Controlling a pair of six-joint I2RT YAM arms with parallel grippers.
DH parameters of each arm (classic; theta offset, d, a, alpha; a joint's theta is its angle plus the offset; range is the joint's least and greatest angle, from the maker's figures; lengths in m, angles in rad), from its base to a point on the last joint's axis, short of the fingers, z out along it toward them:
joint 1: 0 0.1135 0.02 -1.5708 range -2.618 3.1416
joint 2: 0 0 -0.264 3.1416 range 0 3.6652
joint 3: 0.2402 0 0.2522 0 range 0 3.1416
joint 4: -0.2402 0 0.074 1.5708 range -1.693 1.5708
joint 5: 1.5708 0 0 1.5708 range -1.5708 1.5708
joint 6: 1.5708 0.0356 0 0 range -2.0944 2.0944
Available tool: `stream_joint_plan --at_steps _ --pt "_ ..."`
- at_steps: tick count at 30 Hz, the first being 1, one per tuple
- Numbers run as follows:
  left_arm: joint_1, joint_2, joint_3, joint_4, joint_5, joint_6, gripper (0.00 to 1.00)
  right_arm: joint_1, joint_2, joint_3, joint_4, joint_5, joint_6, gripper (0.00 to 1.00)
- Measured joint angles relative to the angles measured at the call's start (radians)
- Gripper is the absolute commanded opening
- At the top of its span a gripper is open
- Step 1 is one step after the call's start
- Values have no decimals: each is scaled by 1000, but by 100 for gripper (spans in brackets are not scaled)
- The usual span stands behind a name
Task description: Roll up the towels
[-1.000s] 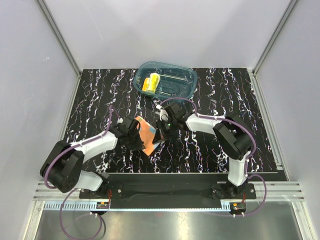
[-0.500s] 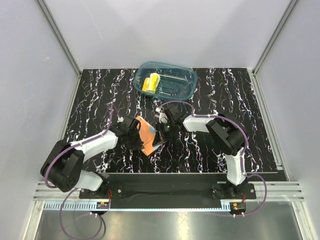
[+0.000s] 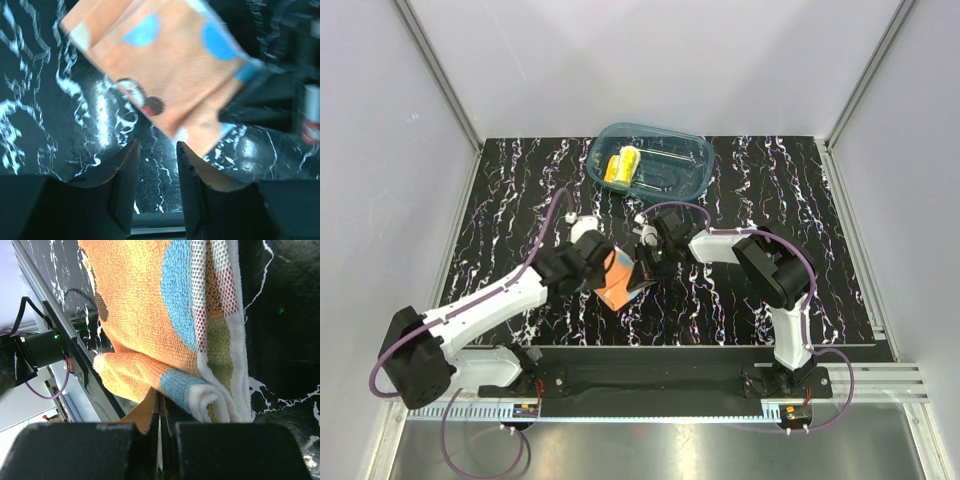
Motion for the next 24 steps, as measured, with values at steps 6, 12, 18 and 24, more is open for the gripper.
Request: stream_joint_plan --at_steps 6,12,18,24 --pt "-193 21 28 44 -63 119 42 -3 6 0 5 -13 0 0" --pt "-257 52 16 154 -53 206 49 -4 7 -2 7 -16 0 0" --pt "-262 132 1 233 -39 254 57 -4 7 -5 12 -18 2 0" --pt "-262 230 -20 249 -39 262 60 -4 7 -6 12 -18 2 0"
